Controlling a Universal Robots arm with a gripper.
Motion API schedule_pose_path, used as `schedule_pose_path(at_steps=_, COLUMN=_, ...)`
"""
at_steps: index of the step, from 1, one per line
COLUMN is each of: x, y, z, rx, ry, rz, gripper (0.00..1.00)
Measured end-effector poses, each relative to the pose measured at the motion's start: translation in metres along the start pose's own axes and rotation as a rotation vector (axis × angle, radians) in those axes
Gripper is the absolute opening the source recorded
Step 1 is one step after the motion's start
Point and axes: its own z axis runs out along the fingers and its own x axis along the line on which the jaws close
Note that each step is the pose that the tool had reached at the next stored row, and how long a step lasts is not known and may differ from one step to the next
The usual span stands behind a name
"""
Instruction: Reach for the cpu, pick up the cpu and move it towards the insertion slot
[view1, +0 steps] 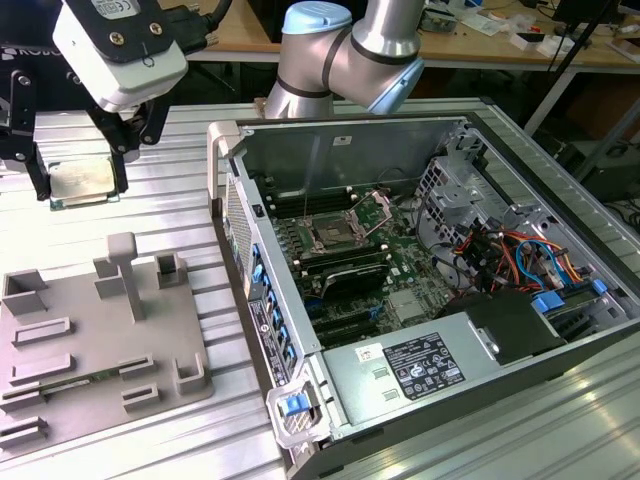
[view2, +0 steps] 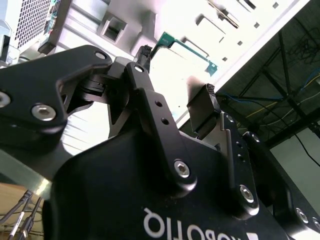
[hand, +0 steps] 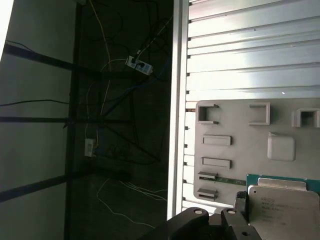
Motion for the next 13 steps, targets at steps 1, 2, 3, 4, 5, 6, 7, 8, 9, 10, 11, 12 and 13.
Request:
schedule_pose_path(at_steps=1, x=-0.0001, y=0.0000, z=0.0000, rx=0.0000, ry=0.0000, rz=0.000, gripper=0.55)
schedule_pose_path(at_steps=2, x=-0.0003, y=0.0000, z=0.0000, rx=0.0000, ry=0.0000, rz=0.000, gripper=0.55)
schedule_pose_path(at_steps=3, x=-0.0006, y=0.0000, z=0.0000, rx=-0.0001, ry=0.0000, rz=0.000, gripper=0.55)
schedule_pose_path(at_steps=4, x=-0.0015, y=-0.0001, z=-0.0001, rx=0.0000, ry=0.0001, rz=0.000, gripper=0.55)
schedule_pose_path(at_steps=5, x=-0.0021, y=-0.0002, z=-0.0001, rx=0.0000, ry=0.0001, rz=0.000, gripper=0.55)
schedule_pose_path(at_steps=6, x=-0.0027, y=-0.0002, z=-0.0001, rx=0.0000, ry=0.0001, rz=0.000, gripper=0.55)
schedule_pose_path(at_steps=7, x=-0.0033, y=-0.0003, z=-0.0001, rx=0.0000, ry=0.0000, rz=0.000, gripper=0.55)
schedule_pose_path(at_steps=8, x=-0.0039, y=-0.0003, z=-0.0002, rx=0.0000, ry=0.0000, rz=0.000, gripper=0.55)
schedule_pose_path(at_steps=9, x=-0.0051, y=-0.0004, z=-0.0002, rx=-0.0001, ry=0.0000, rz=0.000, gripper=0.55)
schedule_pose_path(at_steps=10, x=-0.0060, y=-0.0004, z=-0.0002, rx=0.0000, ry=0.0000, rz=0.000, gripper=0.55)
schedule_pose_path(at_steps=11, x=-0.0068, y=-0.0005, z=-0.0003, rx=0.0000, ry=0.0000, rz=0.000, gripper=0.55)
schedule_pose_path(at_steps=12, x=-0.0080, y=-0.0006, z=-0.0003, rx=0.0000, ry=0.0000, rz=0.000, gripper=0.55)
schedule_pose_path(at_steps=13, x=-0.0090, y=-0.0007, z=-0.0003, rx=0.0000, ry=0.0000, rz=0.000, gripper=0.55)
